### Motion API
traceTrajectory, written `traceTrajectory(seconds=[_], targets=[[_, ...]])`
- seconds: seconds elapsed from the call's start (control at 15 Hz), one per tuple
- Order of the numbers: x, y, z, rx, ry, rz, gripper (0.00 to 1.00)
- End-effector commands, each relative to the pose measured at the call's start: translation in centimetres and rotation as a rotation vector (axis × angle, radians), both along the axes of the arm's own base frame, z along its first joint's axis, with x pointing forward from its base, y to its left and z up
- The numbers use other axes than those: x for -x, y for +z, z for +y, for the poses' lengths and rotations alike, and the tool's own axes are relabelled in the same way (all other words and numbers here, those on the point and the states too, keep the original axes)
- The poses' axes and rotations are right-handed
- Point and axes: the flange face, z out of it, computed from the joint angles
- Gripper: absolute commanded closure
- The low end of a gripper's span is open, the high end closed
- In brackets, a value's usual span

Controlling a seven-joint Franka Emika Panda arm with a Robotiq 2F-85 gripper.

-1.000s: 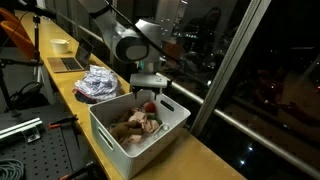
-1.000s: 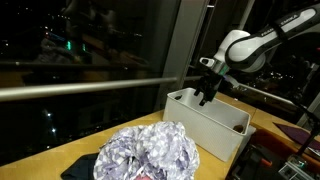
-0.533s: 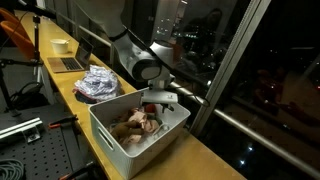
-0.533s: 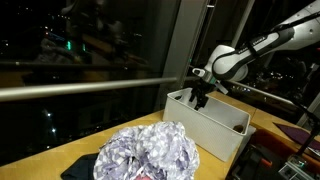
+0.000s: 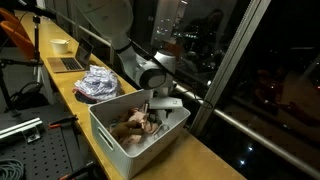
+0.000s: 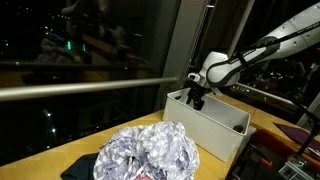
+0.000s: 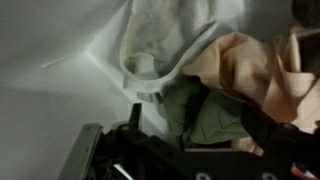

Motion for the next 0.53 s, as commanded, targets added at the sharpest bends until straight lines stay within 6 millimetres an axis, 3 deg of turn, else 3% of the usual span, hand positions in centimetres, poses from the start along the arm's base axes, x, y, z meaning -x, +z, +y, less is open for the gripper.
traceTrajectory(seconds=[0.0,0.47], targets=[[-0.6,-1.4,-1.0,0.027,0.032,0.011,0.00],[0.1,-4.1,-1.6,0.025,0.037,0.037,0.00]])
